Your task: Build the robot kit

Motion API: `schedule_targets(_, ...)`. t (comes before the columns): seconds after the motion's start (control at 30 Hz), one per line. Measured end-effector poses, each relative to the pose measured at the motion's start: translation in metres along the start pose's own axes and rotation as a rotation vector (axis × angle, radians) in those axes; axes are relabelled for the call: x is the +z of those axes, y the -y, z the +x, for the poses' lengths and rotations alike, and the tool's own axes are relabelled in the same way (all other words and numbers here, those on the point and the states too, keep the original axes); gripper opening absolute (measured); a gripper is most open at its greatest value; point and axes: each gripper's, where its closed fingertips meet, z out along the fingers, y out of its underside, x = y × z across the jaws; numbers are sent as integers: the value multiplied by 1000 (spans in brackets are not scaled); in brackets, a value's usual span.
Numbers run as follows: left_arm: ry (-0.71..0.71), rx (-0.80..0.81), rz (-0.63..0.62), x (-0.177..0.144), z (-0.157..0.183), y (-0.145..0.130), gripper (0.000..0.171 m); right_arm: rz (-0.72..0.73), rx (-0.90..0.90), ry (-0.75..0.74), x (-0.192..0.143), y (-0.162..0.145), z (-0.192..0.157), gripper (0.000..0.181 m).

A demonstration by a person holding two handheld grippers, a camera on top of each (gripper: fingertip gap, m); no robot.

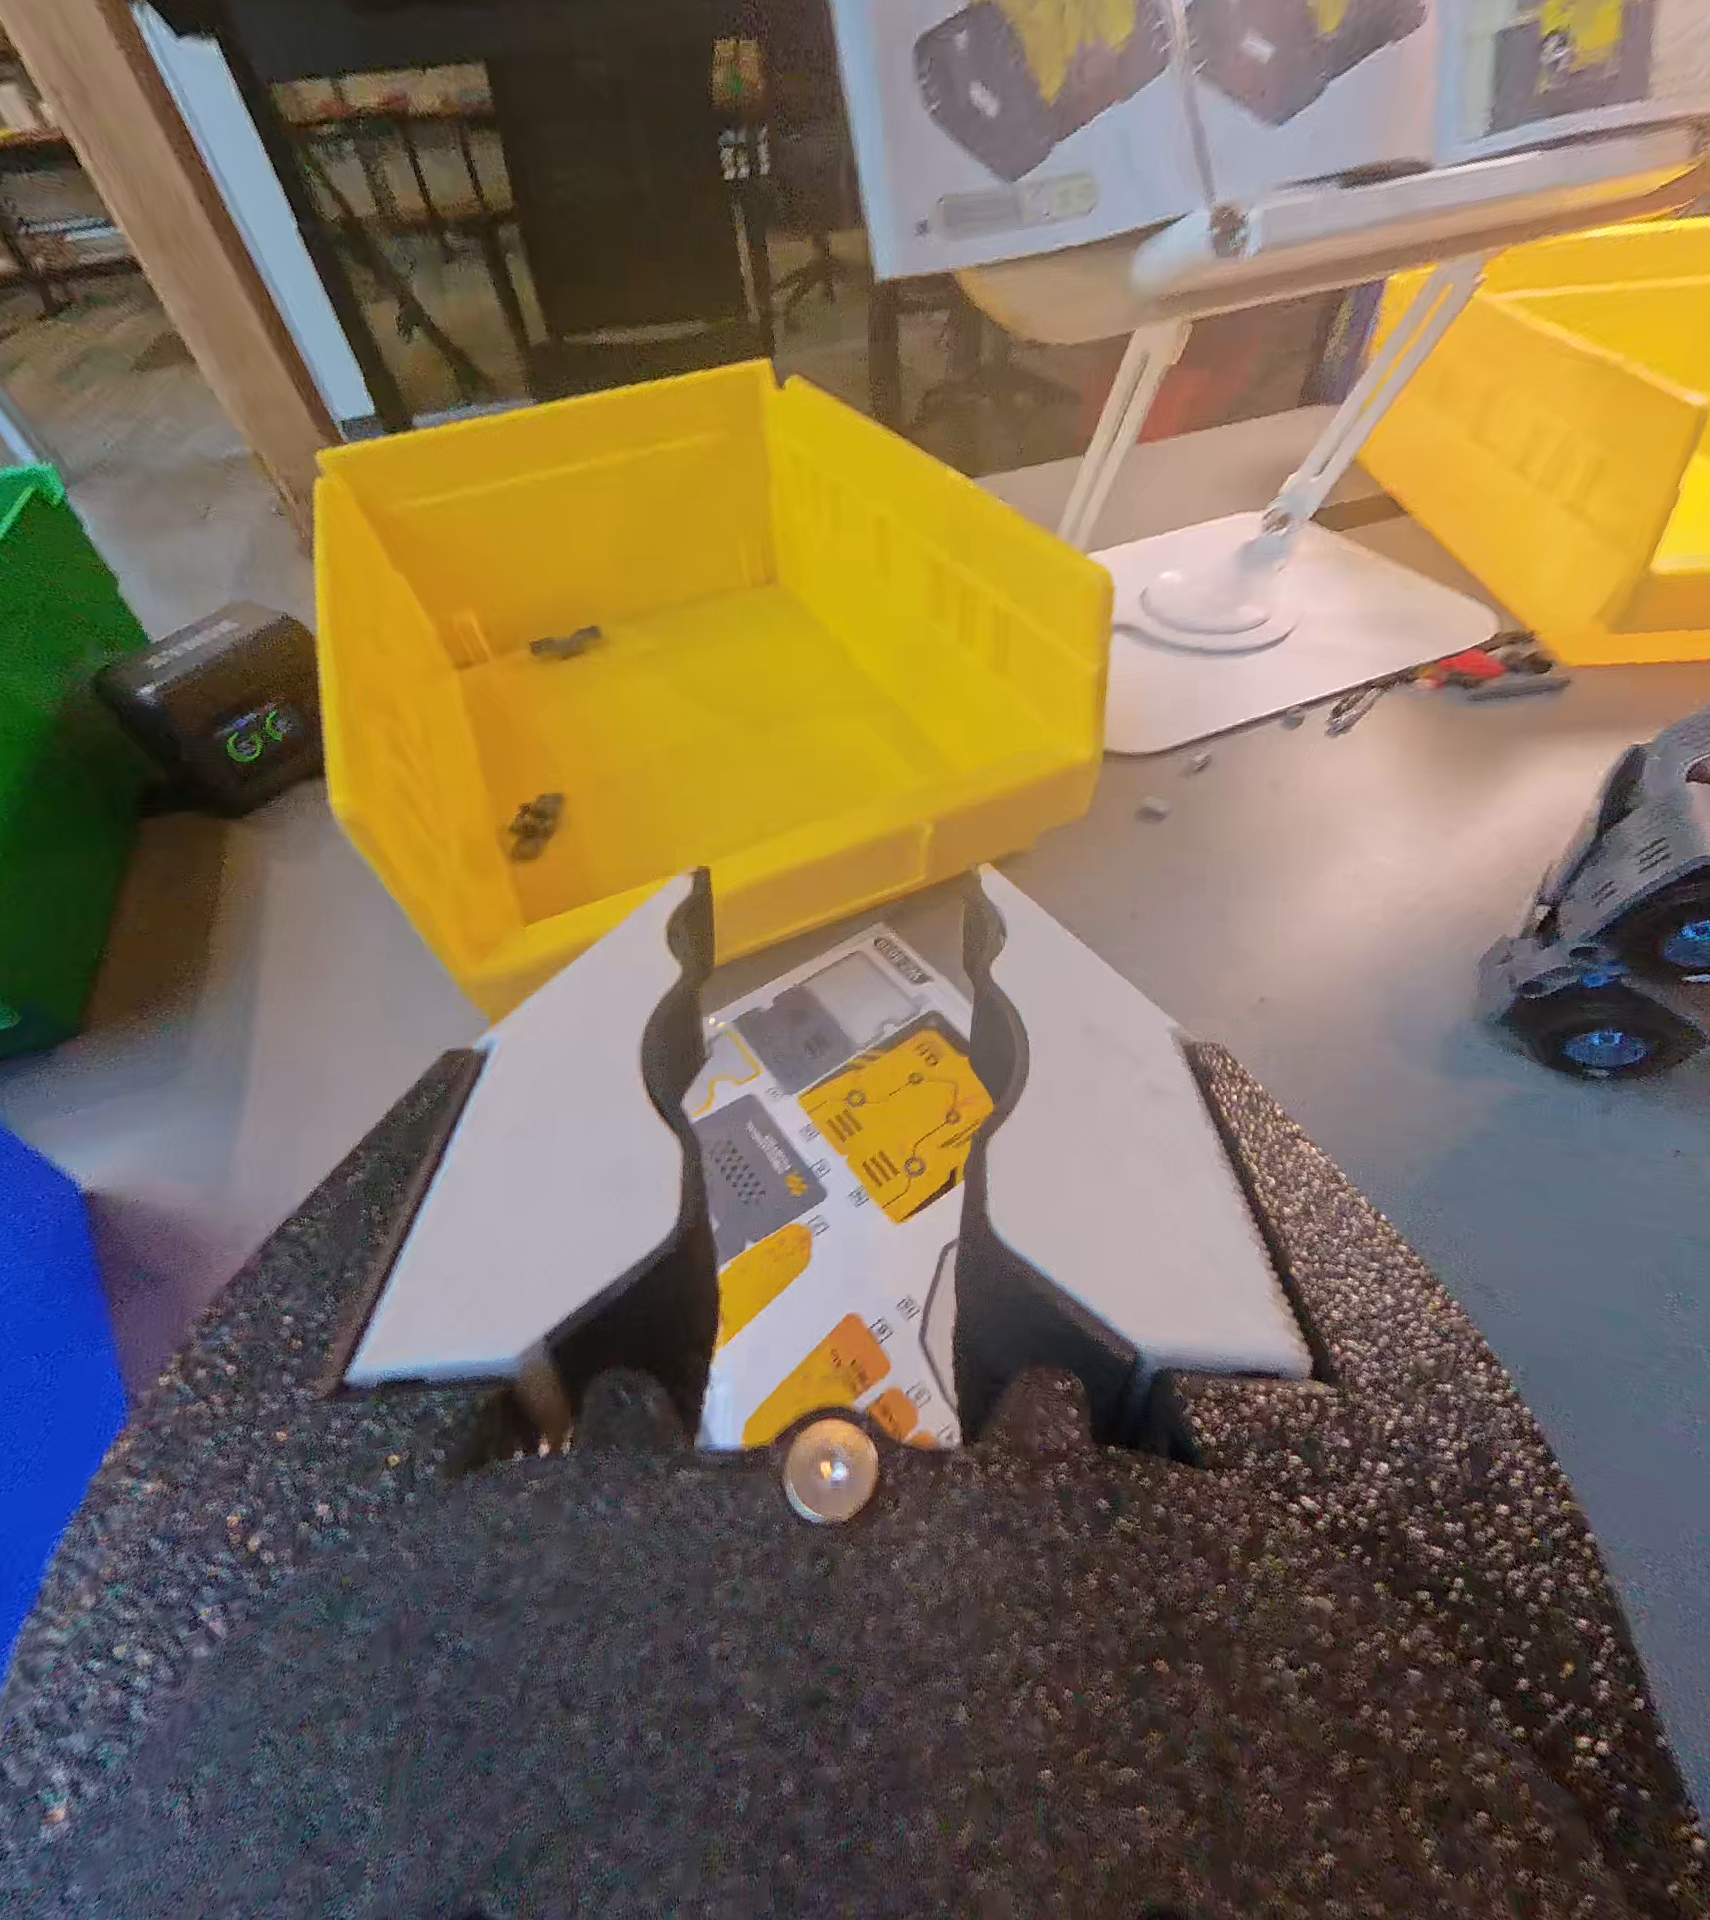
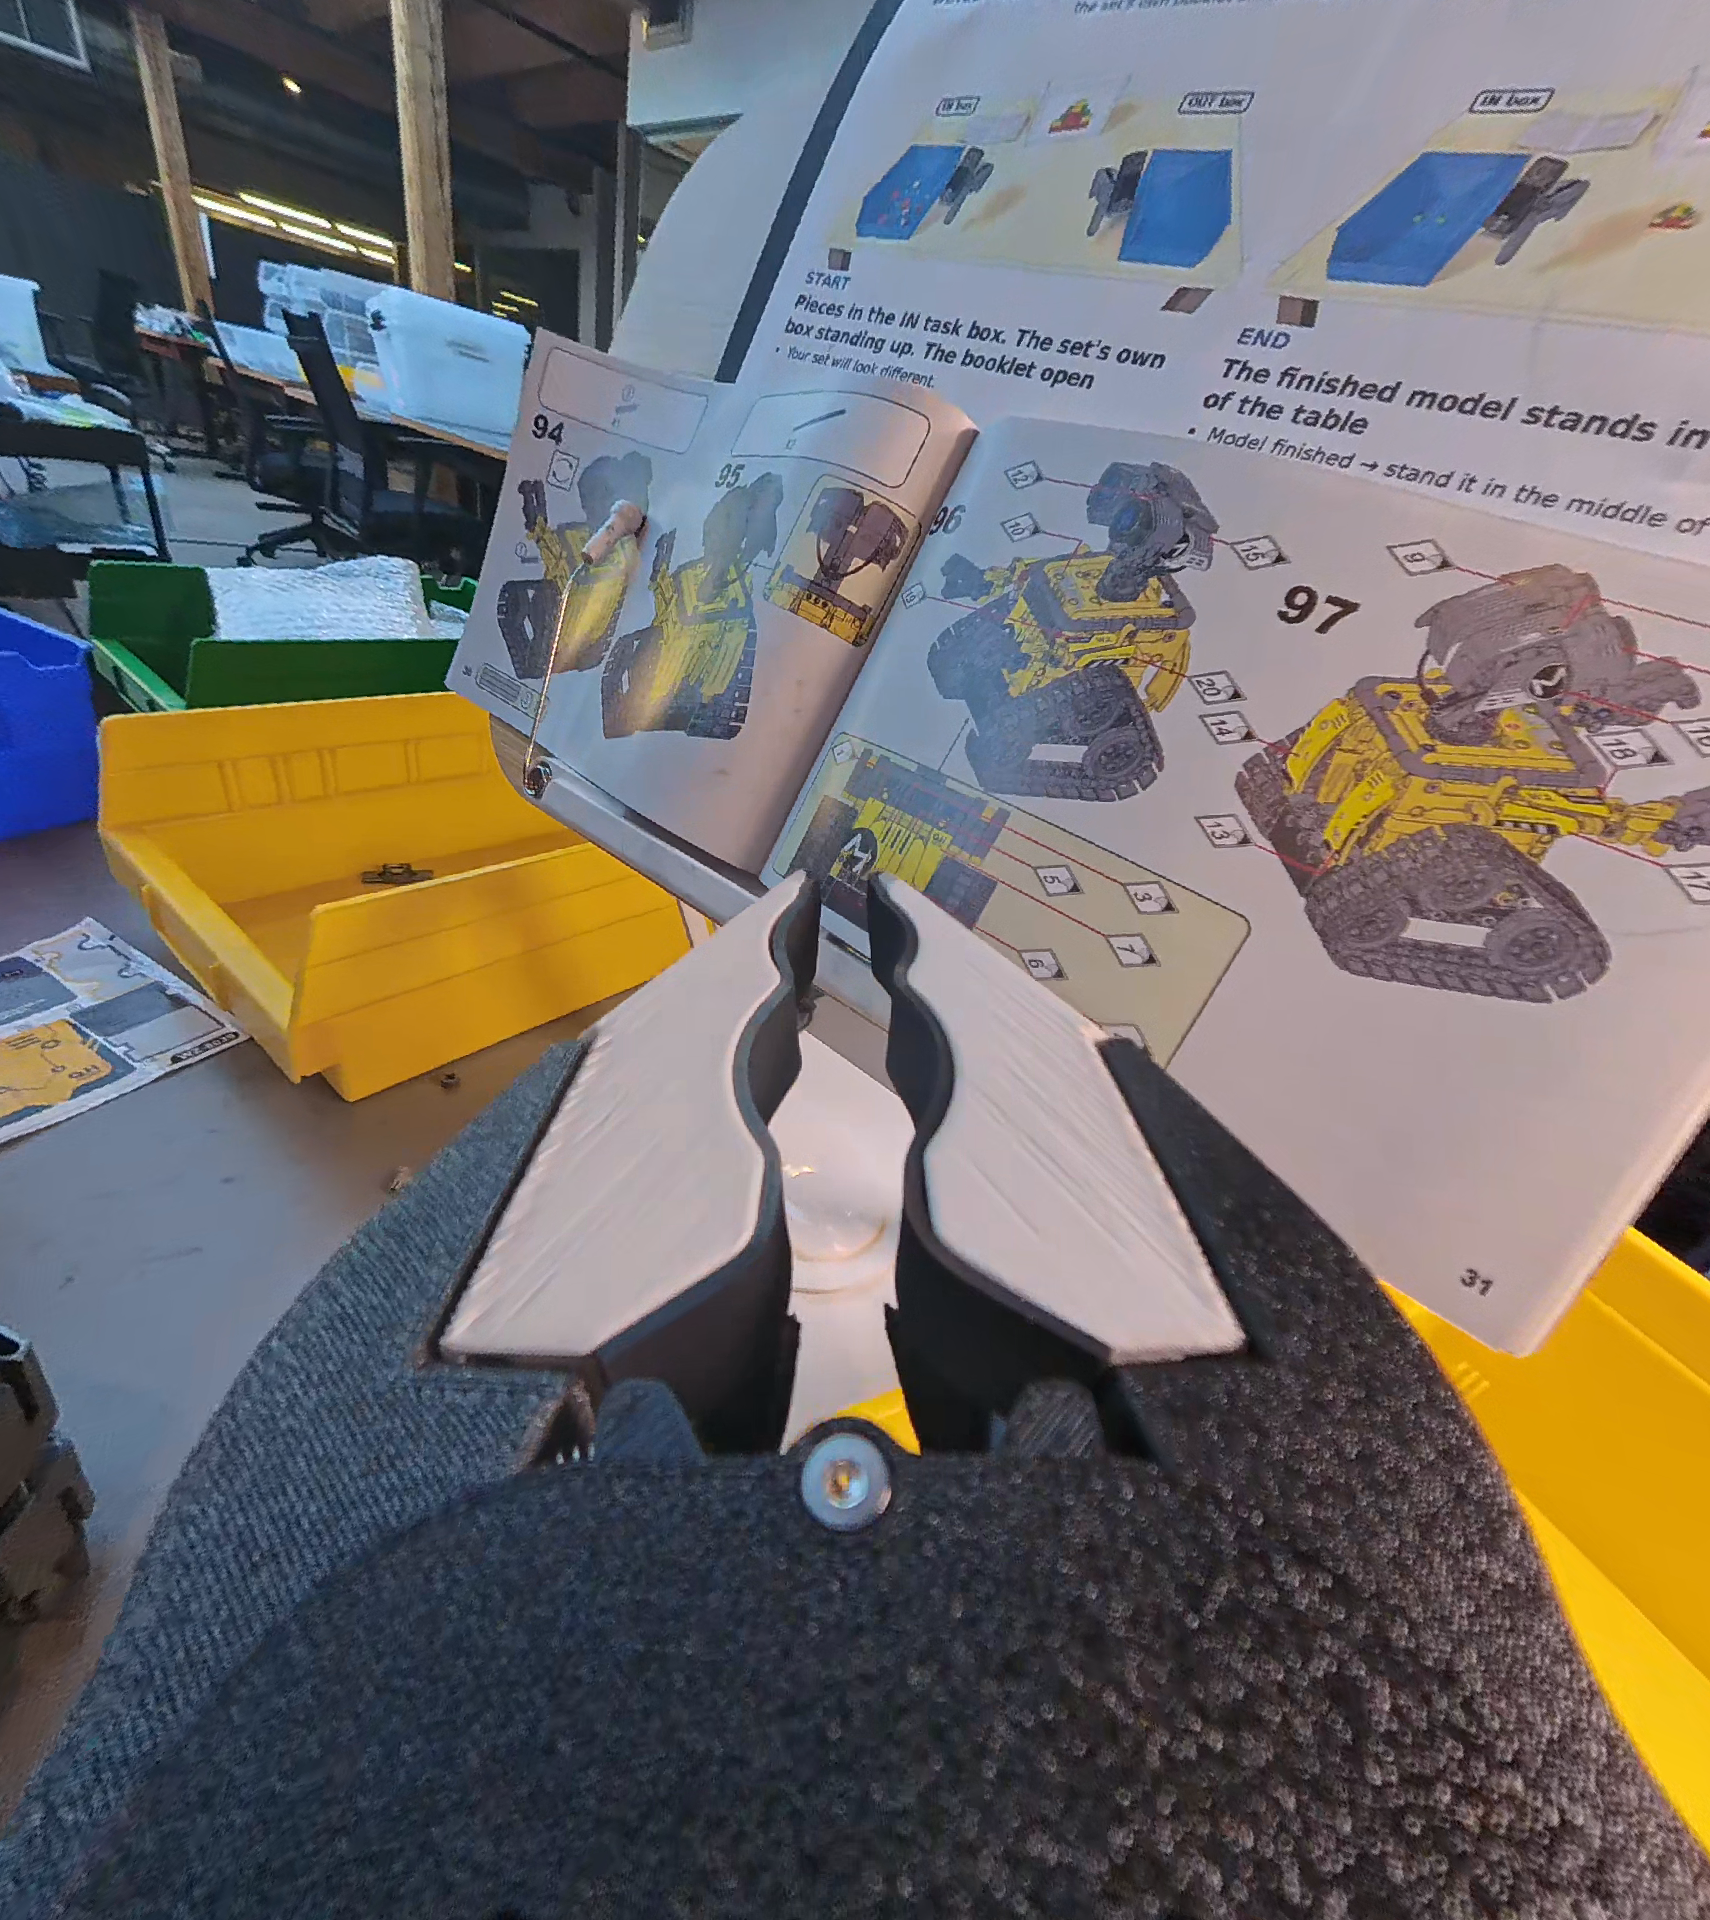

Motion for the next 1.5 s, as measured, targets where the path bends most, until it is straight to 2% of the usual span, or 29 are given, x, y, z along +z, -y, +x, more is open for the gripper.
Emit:
schedule_targets(0.13,28,-84,-248,-11,-12,-38,57,12,15,19,-1,5,-5,9)
schedule_targets(0.3,-66,-103,-517,-30,12,-90,80,1,18,51,-1,3,-12,8)
schedule_targets(0.4,-98,-81,-642,-43,23,-113,91,2,31,61,-2,4,-12,8)
schedule_targets(0.47,-101,-73,-681,-47,27,-124,95,6,50,72,-3,6,-12,8)
schedule_targets(0.53,-76,-42,-675,-47,24,-125,84,11,63,78,-4,8,-13,8)
schedule_targets(0.67,-71,-29,-683,-47,25,-124,80,13,30,70,-8,12,-11,8)
schedule_targets(0.73,-89,-21,-682,-49,28,-124,66,16,-25,37,-15,17,-2,8)
schedule_targets(0.8,-97,-16,-682,-51,30,-124,60,13,-54,-10,-24,21,13,8)
schedule_targets(0.83,-107,-12,-677,-52,31,-123,52,13,-51,-28,-28,22,20,8)
schedule_targets(0.87,-119,-7,-663,-52,34,-121,32,10,-38,-34,-32,22,26,8)
schedule_targets(1.03,-118,24,-599,-50,37,-112,16,-5,8,-49,-41,21,41,8)
schedule_targets(1.23,-132,70,-434,-52,44,-70,18,-27,-44,-54,-39,19,37,8)
schedule_targets(1.4,-200,98,-205,-61,62,-18,19,-22,30,-66,-42,17,46,8)
schedule_targets(1.43,-216,98,-148,-63,66,-6,18,-14,48,-63,-43,18,47,8)
schedule_targets(1.47,-230,99,-91,-65,69,6,7,-8,63,-57,-43,18,47,8)
schedule_targets(1.5,-244,97,-35,-67,72,17,4,-4,73,-51,-43,19,46,8)
